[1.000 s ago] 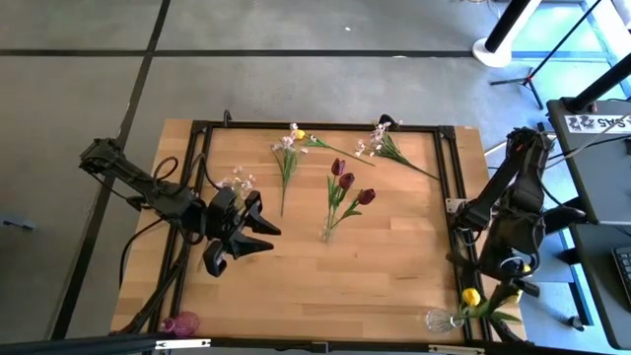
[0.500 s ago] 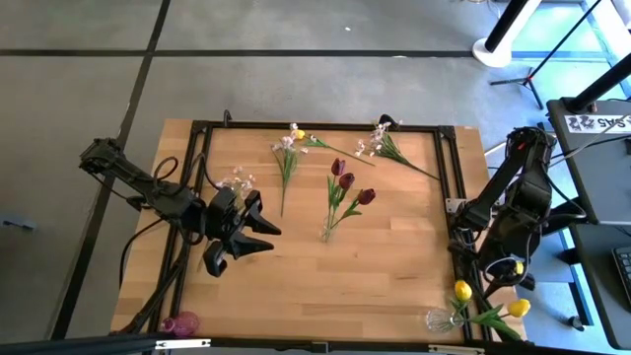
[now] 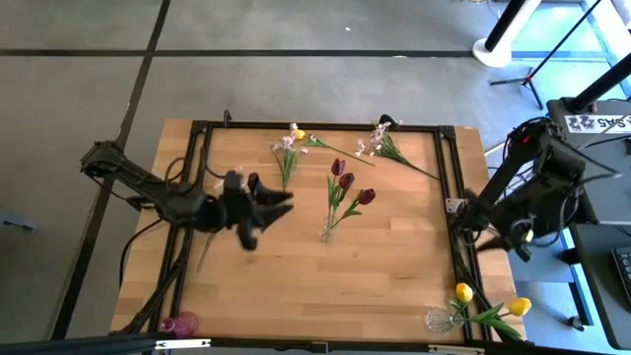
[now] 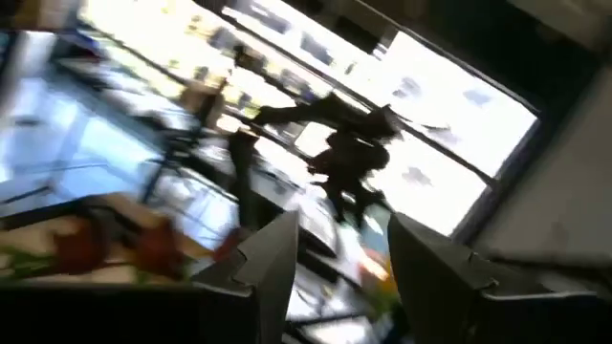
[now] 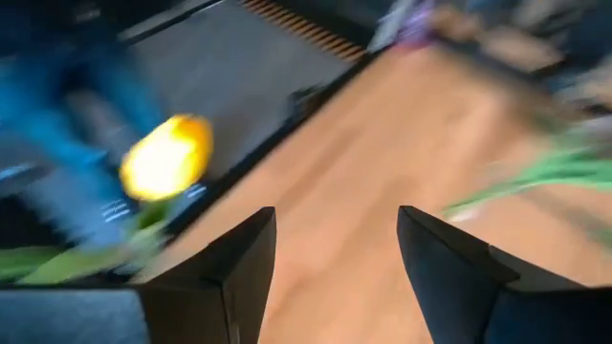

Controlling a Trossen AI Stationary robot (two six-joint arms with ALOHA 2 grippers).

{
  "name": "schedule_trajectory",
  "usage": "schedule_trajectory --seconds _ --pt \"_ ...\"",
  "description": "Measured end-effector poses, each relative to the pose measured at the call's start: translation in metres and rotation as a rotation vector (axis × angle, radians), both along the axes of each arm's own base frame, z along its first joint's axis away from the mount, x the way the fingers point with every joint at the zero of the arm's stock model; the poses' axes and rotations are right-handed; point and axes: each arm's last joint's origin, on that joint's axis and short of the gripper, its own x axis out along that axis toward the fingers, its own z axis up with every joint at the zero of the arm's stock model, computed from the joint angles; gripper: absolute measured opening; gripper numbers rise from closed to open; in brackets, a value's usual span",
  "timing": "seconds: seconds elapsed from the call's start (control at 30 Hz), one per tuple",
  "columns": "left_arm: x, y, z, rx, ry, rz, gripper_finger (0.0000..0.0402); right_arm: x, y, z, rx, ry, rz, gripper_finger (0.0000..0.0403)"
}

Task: Sort flowers into vase by color
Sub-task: Put the yellow tulip into the bottom transparent vase

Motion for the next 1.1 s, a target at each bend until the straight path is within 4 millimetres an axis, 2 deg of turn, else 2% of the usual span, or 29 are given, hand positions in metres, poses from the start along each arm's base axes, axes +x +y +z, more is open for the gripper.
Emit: schedule_trajectory --seconds 0.13,0.27,0.43,0.6,0.8,0.9,1.0,1.1 --pt "0.018 0.022 -0.012 -0.087 0.022 0.152 0.0160 0.000 -0.013 0.015 -0.035 -0.153 -0.212 0.0220" --pt "0.026 0.055 -0.015 -0.135 0.024 0.231 0.0160 0.000 -0.021 0.023 -0.096 -0.243 -0.365 0.0220" --pt "0.024 0.097 -0.015 -0.085 0.078 0.243 0.0160 0.002 -0.036 0.031 -0.148 -0.338 -0.641 0.0220" --pt "0.013 0.139 -0.018 -0.057 0.175 0.376 0.0160 0.010 -0.044 0.036 -0.191 -0.351 -0.805 0.0220" --pt "0.001 0.177 -0.022 -0.043 0.240 0.453 0.0160 0.039 -0.046 0.037 -0.246 -0.302 -0.938 0.0220" --pt "-0.003 0.190 -0.023 -0.048 0.252 0.435 0.0160 0.063 -0.050 0.036 -0.274 -0.258 -0.975 0.0220" --pt "-0.007 0.199 -0.023 -0.050 0.252 0.410 0.0160 0.092 -0.061 0.033 -0.276 -0.218 -1.036 0.0220" --pt "-0.011 0.202 -0.022 -0.050 0.255 0.378 0.0160 0.116 -0.082 0.029 -0.275 -0.180 -1.093 0.0220"
